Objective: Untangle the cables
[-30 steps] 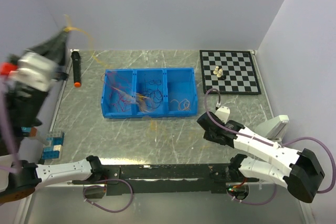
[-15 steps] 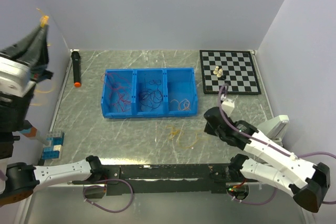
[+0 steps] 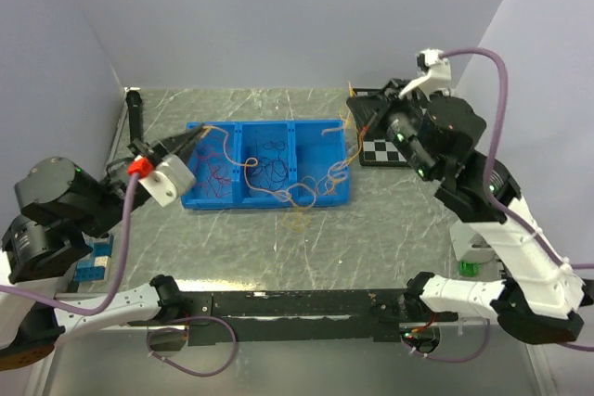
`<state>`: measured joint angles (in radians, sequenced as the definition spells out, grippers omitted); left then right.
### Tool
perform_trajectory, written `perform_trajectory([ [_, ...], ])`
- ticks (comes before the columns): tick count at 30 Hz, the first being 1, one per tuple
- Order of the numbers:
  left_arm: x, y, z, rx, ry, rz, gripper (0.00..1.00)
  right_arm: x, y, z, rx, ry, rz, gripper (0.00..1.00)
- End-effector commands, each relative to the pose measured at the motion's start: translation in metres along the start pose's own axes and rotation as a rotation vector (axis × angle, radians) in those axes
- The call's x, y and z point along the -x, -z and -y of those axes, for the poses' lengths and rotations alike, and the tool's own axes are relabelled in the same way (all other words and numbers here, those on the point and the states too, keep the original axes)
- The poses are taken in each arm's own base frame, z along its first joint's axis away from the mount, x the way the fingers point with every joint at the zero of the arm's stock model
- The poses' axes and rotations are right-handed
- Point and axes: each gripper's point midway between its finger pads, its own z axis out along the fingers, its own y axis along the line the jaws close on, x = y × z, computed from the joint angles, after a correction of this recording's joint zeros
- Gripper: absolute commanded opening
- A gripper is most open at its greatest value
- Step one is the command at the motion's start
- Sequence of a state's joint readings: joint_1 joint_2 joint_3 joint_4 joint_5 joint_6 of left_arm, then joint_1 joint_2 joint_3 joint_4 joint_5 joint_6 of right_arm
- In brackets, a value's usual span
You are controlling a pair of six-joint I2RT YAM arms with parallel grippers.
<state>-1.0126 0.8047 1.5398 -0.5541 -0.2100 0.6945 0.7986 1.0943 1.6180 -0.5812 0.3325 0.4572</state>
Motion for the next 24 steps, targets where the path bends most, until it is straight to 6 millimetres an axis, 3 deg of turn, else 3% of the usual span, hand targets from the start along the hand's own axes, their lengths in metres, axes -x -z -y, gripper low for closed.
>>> perform_trajectory([
  [1, 0.006, 0.002, 0.024, -0.134, -0.042, 0.057, 0.08, 0.005, -0.028, -0.007, 0.002, 0.145, 0.019, 0.00],
  [8, 0.004, 0.000, 0.028, -0.165, -0.079, 0.046, 0.05, 0.009, -0.070, 0.000, -0.073, 0.228, 0.044, 0.00],
  [14, 0.006, -0.001, 0.029, -0.169, -0.097, 0.062, 0.03, -0.006, -0.101, 0.020, -0.147, 0.250, 0.020, 0.00],
  [21, 0.009, -0.001, 0.027, -0.158, -0.148, 0.090, 0.01, -0.018, -0.113, 0.041, -0.198, 0.250, -0.005, 0.00],
  [24, 0.014, -0.002, 0.023, -0.144, -0.153, 0.107, 0.01, -0.036, -0.119, 0.052, -0.221, 0.242, -0.049, 0.00],
])
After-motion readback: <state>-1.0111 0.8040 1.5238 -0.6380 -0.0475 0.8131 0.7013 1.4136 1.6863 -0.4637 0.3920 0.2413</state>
